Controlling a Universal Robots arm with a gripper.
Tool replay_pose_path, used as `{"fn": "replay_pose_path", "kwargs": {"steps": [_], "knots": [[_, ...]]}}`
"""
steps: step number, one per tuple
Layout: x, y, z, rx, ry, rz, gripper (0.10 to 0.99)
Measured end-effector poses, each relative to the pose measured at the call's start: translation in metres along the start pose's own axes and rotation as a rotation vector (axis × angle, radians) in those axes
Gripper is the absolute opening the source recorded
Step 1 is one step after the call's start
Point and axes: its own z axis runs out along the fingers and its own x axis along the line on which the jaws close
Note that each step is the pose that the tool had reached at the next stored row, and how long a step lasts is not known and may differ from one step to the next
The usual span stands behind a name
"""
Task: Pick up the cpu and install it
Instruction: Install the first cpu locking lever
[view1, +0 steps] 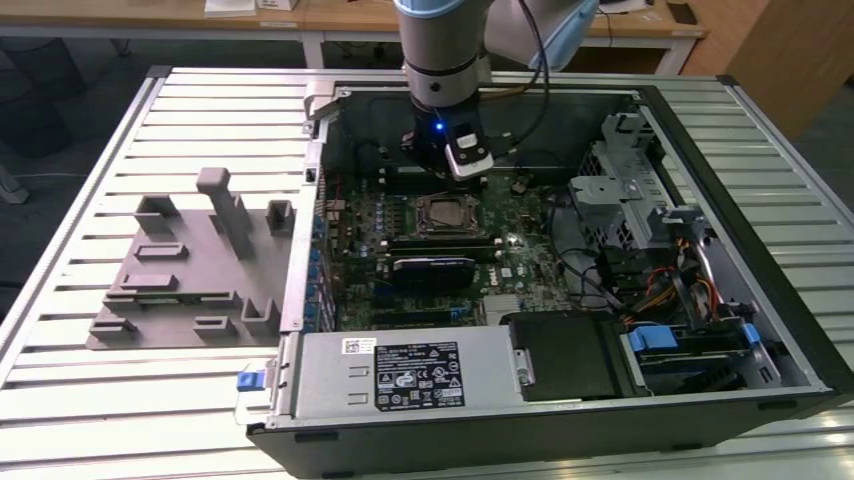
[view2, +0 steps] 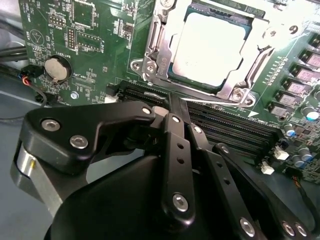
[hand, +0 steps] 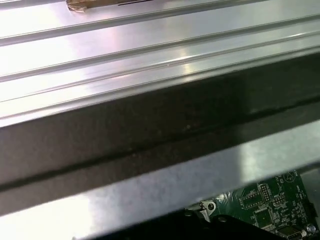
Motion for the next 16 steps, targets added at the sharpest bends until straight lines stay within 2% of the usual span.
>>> {"fn": "replay_pose_path", "kwargs": {"steps": [8,16], "knots": [[0.0040,-0.0010,0.0027,0.000,-0.0147,0.021,0.106],[0.0042,-0.0013,0.0048,0.005,-0.0211,0.027,0.106]]}}
